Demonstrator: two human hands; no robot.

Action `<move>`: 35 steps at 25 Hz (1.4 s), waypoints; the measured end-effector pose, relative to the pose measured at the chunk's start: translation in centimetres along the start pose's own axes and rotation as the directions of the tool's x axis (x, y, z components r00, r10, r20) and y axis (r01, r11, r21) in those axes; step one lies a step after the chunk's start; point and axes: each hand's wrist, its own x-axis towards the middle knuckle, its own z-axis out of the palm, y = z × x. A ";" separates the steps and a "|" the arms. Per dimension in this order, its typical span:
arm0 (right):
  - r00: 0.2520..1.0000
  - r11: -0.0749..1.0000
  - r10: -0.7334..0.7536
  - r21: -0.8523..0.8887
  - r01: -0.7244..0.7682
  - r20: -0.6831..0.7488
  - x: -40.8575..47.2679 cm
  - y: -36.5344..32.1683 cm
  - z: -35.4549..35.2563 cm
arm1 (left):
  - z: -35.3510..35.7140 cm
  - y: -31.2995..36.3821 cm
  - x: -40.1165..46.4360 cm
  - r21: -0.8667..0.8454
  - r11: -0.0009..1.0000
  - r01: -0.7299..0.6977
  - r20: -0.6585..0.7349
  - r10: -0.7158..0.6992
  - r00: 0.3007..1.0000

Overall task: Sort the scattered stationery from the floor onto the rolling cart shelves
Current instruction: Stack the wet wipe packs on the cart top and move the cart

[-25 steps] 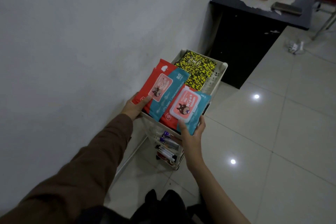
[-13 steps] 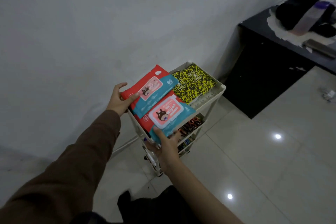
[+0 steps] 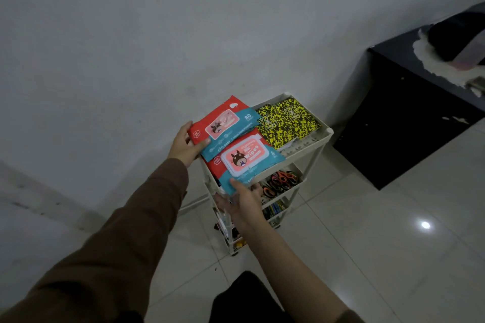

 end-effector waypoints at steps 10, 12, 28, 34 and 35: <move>0.995 1.000 -0.004 -0.011 0.003 -0.096 0.1 0.4 0.2 | -0.1 0.5 0.2 0.089 0.996 0.000 0.056 -0.005 0.998; 0.994 1.000 0.000 -0.012 -0.002 -0.113 0.3 0.4 0.3 | 0.0 0.7 0.2 0.113 0.994 -0.007 0.057 0.000 0.998; 0.996 0.983 0.085 -0.164 -0.084 -0.001 0.9 -1.9 0.0 | 5.5 -0.3 -4.1 -0.231 0.965 0.128 -0.213 -0.178 0.961; 0.991 0.960 0.137 -0.249 -0.130 0.010 1.4 -6.4 -2.0 | 7.6 0.8 -5.2 -0.222 0.968 0.118 -0.390 -0.199 0.899; 0.992 0.951 0.129 -0.285 -0.122 0.006 1.7 -7.6 -2.7 | 7.8 0.8 -5.2 -0.220 0.967 0.131 -0.425 -0.216 0.879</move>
